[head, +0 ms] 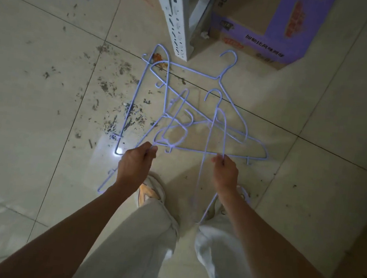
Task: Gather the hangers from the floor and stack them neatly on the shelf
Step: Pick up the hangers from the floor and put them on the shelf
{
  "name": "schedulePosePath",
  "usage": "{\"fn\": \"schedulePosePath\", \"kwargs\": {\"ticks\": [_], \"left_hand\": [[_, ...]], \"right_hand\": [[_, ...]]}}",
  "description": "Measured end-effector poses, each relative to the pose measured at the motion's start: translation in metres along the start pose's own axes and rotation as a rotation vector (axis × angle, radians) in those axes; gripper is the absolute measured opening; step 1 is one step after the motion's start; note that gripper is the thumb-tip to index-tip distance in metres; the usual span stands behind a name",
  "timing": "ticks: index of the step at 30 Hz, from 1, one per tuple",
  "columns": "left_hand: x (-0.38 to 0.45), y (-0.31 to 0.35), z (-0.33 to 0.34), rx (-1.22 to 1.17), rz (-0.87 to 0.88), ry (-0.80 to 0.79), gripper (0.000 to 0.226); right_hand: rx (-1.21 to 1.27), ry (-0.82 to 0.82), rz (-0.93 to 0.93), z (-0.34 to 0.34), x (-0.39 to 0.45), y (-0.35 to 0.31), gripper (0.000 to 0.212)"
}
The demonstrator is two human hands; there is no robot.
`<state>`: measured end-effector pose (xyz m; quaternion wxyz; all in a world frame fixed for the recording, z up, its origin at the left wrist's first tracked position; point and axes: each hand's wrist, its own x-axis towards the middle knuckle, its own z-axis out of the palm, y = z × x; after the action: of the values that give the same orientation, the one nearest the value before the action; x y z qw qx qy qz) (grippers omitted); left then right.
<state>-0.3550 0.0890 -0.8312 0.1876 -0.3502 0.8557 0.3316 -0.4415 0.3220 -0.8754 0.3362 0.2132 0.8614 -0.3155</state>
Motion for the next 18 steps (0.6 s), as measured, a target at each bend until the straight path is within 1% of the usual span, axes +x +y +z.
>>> {"fn": "schedulePosePath", "kwargs": {"ticks": [3,5,7,10,13,15,16,18], "left_hand": [[-0.025,0.013,-0.019,-0.135,-0.127,0.058,0.047],[-0.041,0.025,-0.032,-0.227,-0.195,0.093,0.045],[-0.065,0.043,-0.048,-0.266,-0.210,0.081,0.044],[-0.107,0.078,-0.077,-0.267,-0.195,-0.018,0.040],[-0.151,0.120,-0.111,-0.241,-0.145,-0.138,0.038],[-0.180,0.150,-0.134,-0.237,-0.118,-0.198,0.038],[-0.193,0.164,-0.145,-0.256,-0.117,-0.226,0.038],[-0.218,0.192,-0.167,-0.297,-0.131,-0.270,0.036]], "right_hand": [[0.002,0.016,0.072,-0.028,-0.019,-0.008,0.036],[0.076,0.011,0.141,-0.048,-0.030,-0.014,0.034],[0.185,-0.049,0.237,-0.072,-0.046,-0.023,0.027],[0.325,-0.250,0.356,-0.115,-0.082,-0.049,0.011],[0.290,-0.402,0.385,-0.163,-0.128,-0.083,0.010],[0.283,-0.428,0.373,-0.196,-0.163,-0.108,0.011],[0.329,-0.427,0.373,-0.212,-0.181,-0.119,0.012],[0.502,-0.413,0.376,-0.241,-0.220,-0.139,0.022]]}}
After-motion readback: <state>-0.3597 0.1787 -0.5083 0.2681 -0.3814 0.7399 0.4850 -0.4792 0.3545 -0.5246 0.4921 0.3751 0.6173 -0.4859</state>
